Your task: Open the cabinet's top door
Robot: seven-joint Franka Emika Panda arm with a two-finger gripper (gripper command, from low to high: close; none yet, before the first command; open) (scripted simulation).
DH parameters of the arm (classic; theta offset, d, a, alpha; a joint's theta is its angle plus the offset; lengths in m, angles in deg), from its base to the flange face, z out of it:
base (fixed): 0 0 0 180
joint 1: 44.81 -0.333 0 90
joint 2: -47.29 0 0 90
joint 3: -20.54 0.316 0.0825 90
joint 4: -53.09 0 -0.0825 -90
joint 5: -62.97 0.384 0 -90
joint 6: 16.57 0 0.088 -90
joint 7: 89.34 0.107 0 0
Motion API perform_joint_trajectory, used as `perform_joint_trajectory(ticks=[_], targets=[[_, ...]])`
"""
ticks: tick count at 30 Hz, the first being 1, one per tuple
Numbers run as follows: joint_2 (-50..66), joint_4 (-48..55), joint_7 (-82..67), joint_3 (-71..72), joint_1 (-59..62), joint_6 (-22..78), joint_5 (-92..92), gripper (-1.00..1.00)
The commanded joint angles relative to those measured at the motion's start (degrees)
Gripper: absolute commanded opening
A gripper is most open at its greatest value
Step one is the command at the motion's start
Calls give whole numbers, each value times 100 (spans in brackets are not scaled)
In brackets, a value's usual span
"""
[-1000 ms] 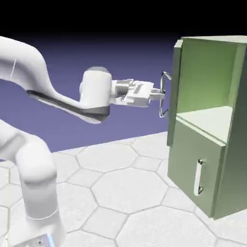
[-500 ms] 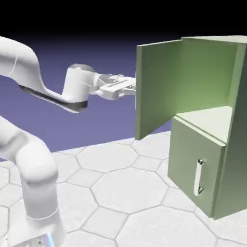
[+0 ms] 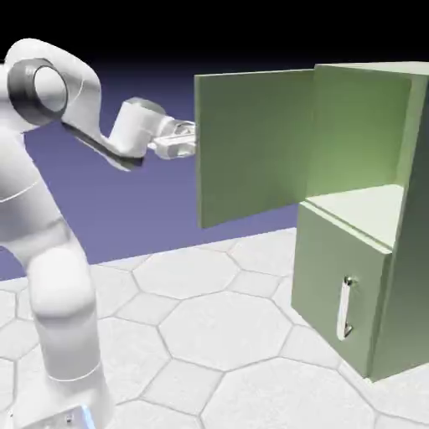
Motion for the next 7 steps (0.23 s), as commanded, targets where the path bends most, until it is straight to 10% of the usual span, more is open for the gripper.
perform_joint_trajectory(ticks=[1, 7], targets=[[210, 163, 78, 93, 16, 236, -13, -100], [1407, 1090, 565, 359, -181, 1555, -121, -100]])
